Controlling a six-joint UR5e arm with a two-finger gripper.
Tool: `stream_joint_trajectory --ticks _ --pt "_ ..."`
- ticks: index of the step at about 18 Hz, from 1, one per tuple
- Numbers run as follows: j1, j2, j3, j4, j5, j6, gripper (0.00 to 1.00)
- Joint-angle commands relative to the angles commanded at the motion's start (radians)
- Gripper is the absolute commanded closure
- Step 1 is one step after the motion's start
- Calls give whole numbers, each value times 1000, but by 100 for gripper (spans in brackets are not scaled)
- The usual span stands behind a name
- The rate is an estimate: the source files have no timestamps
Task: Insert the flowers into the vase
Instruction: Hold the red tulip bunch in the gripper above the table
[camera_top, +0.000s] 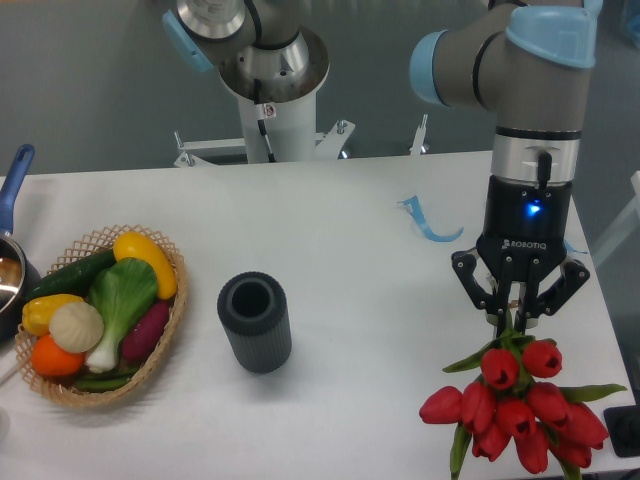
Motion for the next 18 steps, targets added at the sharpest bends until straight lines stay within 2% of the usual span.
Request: stream_joint_trajectory --ticks 18 --pt "-14 0 -26 -2 8 -6 76"
